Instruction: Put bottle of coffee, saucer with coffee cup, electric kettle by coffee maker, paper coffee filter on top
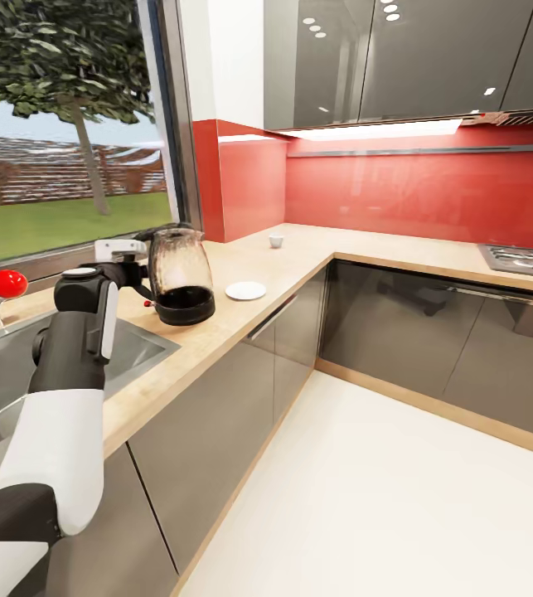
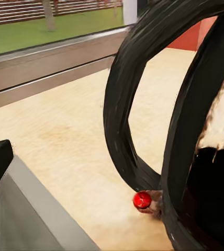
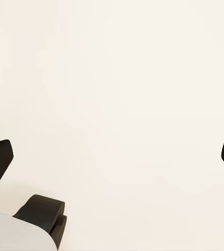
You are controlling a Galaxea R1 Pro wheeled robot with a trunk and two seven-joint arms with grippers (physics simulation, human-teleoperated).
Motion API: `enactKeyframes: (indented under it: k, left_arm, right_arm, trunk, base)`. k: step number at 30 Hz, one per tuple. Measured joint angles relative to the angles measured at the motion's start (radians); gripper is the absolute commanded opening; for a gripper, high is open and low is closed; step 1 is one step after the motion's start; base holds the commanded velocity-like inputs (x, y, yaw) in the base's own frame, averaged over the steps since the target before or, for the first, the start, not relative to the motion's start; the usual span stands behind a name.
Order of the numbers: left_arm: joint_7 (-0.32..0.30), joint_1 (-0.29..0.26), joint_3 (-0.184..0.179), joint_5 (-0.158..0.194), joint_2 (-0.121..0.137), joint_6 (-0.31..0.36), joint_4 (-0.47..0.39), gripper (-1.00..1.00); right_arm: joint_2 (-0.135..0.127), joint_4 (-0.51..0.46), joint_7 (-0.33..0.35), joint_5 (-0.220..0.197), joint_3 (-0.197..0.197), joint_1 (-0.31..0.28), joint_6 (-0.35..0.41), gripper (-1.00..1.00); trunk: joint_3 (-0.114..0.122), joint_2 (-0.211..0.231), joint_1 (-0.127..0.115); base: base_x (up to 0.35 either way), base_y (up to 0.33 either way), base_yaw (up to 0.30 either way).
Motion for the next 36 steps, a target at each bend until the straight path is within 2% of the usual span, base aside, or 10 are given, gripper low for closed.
enactKeyframes:
  k: [6,14,36]
  left_arm:
    - [-0.001,0.000,0.003,0.000,0.017,0.000,-0.001,1.00]
    - [-0.001,0.000,0.003,0.002,0.024,0.000,-0.006,1.00]
    - [-0.001,0.000,0.001,0.003,0.027,0.000,-0.006,1.00]
  right_arm:
    - [0.000,0.000,-0.001,0.000,0.000,0.000,0.000,1.00]
    - [0.000,0.000,-0.001,0.000,0.000,0.000,0.001,1.00]
    - [0.000,0.000,-0.001,0.000,0.000,0.000,0.001,1.00]
  trunk:
    - [0.000,0.000,0.000]
    - [0.000,0.000,0.000]
    - [0.000,0.000,0.000]
  base:
    - [0.000,0.000,0.000]
    - [0.000,0.000,0.000]
    - [0.042,0.000,0.000]
